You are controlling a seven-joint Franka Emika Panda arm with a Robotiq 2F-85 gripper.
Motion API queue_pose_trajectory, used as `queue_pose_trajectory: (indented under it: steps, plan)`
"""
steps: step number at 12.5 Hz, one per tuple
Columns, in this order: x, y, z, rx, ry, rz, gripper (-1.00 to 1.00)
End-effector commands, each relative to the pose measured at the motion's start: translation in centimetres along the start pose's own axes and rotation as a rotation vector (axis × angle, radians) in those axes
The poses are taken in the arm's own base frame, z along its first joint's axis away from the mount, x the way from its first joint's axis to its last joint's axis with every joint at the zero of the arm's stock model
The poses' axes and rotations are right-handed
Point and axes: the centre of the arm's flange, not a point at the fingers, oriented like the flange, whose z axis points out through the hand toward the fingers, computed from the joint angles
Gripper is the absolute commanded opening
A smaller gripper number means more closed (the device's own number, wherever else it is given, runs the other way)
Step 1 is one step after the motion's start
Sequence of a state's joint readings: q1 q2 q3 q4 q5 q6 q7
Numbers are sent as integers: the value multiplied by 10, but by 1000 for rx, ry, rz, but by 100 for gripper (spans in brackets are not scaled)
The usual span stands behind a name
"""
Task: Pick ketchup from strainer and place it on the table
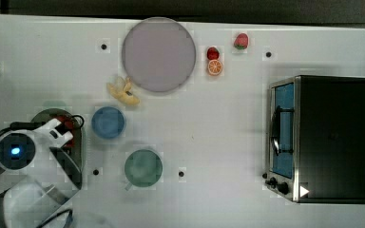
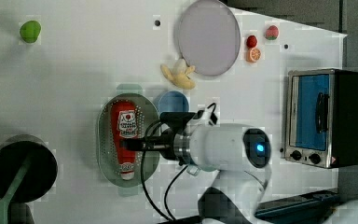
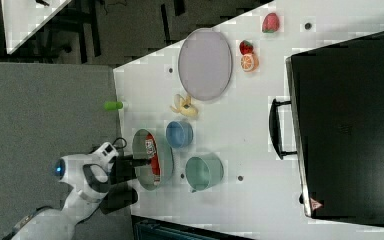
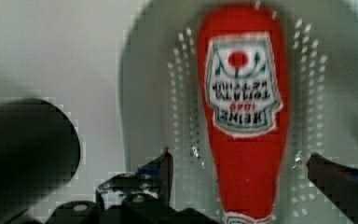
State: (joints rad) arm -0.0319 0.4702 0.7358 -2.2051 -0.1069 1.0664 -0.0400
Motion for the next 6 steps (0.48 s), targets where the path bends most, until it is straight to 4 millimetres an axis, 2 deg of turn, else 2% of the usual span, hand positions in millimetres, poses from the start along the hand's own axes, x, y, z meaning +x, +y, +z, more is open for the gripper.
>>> queue_pose_trajectory:
  steps: [1, 5, 6]
  plan:
    - [8, 7, 15, 27, 1, 75, 100]
    - [11, 16, 47, 54, -4, 91, 100]
    - [11, 18, 53, 47, 0, 82, 92]
